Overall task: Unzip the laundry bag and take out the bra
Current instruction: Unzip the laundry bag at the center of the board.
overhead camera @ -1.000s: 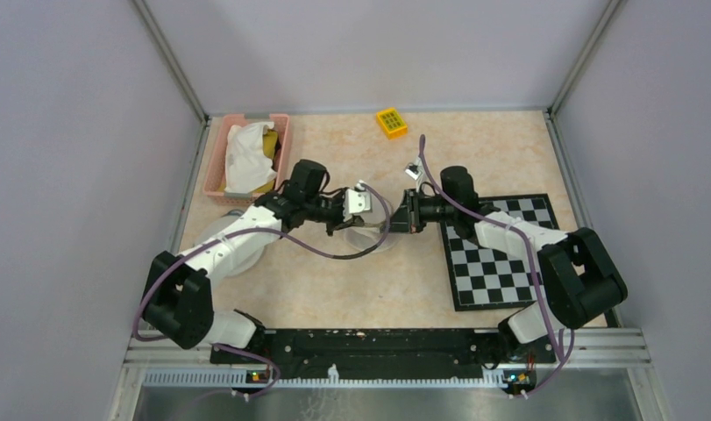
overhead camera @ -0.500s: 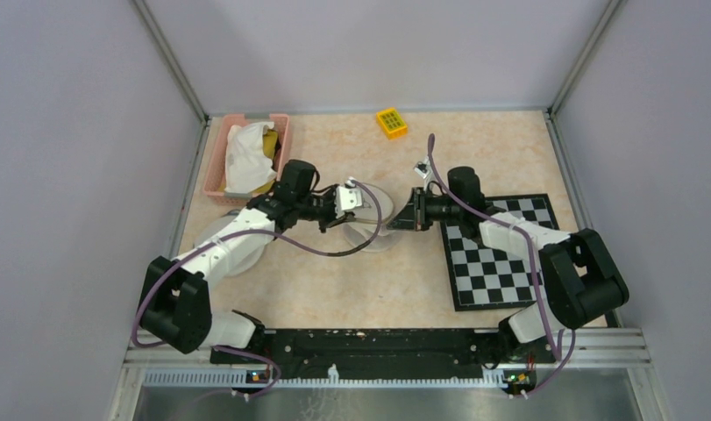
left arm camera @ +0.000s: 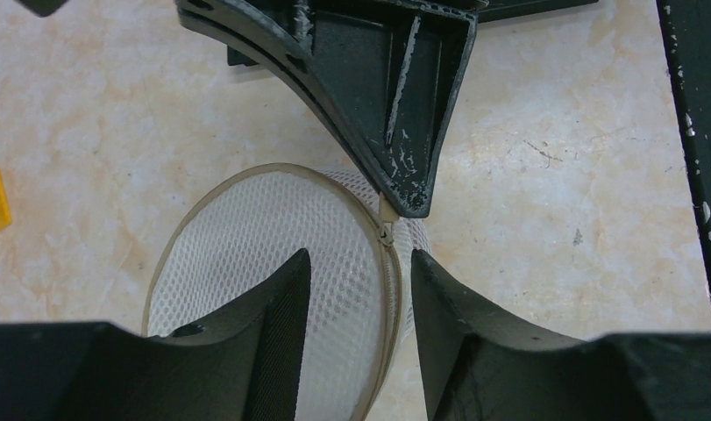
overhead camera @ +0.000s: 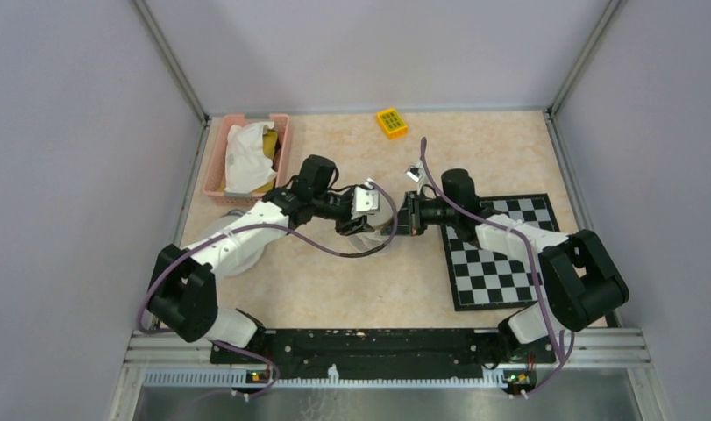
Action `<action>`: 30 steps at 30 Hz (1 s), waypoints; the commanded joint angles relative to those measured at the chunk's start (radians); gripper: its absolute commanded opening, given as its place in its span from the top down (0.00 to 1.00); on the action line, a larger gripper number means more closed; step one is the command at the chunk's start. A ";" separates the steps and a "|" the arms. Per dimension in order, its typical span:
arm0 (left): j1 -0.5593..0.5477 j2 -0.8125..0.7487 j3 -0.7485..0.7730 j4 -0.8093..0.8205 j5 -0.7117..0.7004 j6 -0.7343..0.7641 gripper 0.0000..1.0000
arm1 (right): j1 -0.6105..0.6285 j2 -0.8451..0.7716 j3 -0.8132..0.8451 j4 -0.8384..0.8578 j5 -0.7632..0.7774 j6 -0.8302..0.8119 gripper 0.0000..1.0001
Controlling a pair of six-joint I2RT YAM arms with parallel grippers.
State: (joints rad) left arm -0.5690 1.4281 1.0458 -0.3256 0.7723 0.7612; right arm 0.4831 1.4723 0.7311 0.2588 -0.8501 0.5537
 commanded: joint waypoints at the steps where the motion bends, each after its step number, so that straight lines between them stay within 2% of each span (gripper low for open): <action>1: -0.015 0.037 0.042 -0.003 0.009 0.011 0.50 | 0.008 -0.031 0.036 0.051 -0.023 0.017 1.00; 4: -0.015 0.045 0.041 -0.003 -0.005 0.013 0.56 | 0.004 -0.034 0.030 0.058 -0.024 0.022 1.00; 8: -0.016 0.031 0.024 -0.003 -0.047 0.029 0.82 | -0.008 -0.035 0.027 0.057 -0.028 0.023 1.00; 13: -0.014 -0.001 0.001 -0.012 -0.154 0.029 1.00 | -0.060 -0.034 0.001 0.049 -0.015 0.029 1.00; 16: 0.002 -0.030 -0.027 -0.004 -0.204 0.033 1.00 | -0.096 -0.038 -0.017 0.037 -0.005 0.019 1.00; 22: 0.055 -0.049 -0.049 0.000 -0.211 0.050 1.00 | -0.125 -0.043 -0.027 0.009 0.004 -0.011 1.00; 30: 0.123 -0.011 -0.018 0.033 -0.200 0.024 1.00 | -0.129 -0.054 -0.014 0.014 -0.062 -0.007 1.00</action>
State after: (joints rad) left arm -0.4889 1.4090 1.0058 -0.3328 0.6117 0.7910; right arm 0.3679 1.4651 0.7063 0.2623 -0.8600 0.5640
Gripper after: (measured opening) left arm 0.006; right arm 0.017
